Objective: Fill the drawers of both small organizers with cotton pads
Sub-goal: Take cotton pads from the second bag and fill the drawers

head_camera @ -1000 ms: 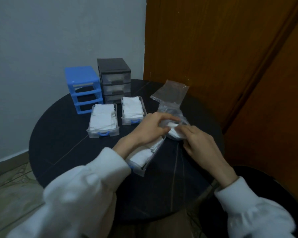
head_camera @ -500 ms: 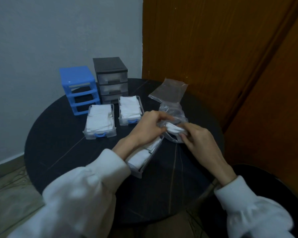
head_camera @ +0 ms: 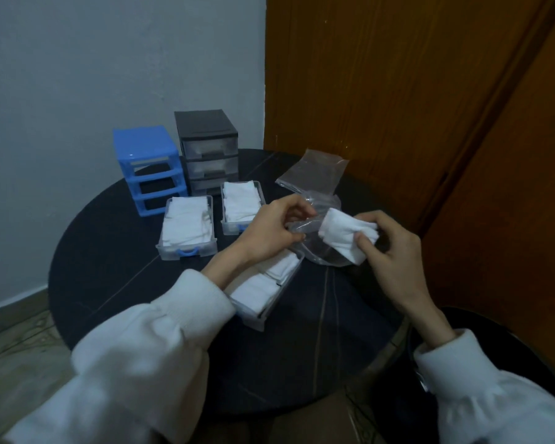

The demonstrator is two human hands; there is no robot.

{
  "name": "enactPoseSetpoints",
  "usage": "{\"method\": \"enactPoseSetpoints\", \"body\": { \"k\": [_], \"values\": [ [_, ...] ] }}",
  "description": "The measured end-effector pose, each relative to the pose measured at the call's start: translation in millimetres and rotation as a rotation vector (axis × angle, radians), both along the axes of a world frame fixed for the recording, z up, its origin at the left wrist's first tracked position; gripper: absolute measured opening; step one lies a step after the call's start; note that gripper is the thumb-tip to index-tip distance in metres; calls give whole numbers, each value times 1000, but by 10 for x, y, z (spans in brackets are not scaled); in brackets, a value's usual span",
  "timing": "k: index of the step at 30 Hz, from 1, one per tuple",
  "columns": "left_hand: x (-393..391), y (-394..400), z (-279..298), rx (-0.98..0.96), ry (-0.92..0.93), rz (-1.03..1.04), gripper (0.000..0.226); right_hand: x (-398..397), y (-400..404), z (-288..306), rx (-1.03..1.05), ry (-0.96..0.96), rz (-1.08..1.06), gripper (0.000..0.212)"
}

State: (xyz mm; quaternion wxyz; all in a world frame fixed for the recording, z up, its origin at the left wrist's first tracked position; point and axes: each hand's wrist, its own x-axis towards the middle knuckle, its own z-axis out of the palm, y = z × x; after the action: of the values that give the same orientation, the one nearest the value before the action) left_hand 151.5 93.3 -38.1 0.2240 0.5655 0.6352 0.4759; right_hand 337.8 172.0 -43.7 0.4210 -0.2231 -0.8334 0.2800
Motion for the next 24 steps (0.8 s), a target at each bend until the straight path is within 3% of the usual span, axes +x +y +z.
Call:
{"method": "enactPoseSetpoints", "body": {
  "k": [4, 9, 13, 17, 20, 24],
  "values": [
    [-81, -157, 90, 63, -103, 97, 29, -132, -66, 88, -205, 114, 69, 16],
    [-157, -530, 215, 55, -302, -16, 25, -457, -273, 156, -354, 165, 139, 17],
    [-187, -717, 255, 129, -464, 17, 27, -697, -474, 162, -459, 243, 184, 25],
    [-259, -841, 209, 200, -521, 112, 30, -915, -652, 151, -271, 199, 136, 10],
    [-316, -924, 191, 235, -548, 152, 27, -1027, -719, 133, -133, 163, 47, 13],
    [-316, -987, 228, 284, -588, 210, 17, -1093, -806, 182, -145, 211, 140, 17]
  ]
}}
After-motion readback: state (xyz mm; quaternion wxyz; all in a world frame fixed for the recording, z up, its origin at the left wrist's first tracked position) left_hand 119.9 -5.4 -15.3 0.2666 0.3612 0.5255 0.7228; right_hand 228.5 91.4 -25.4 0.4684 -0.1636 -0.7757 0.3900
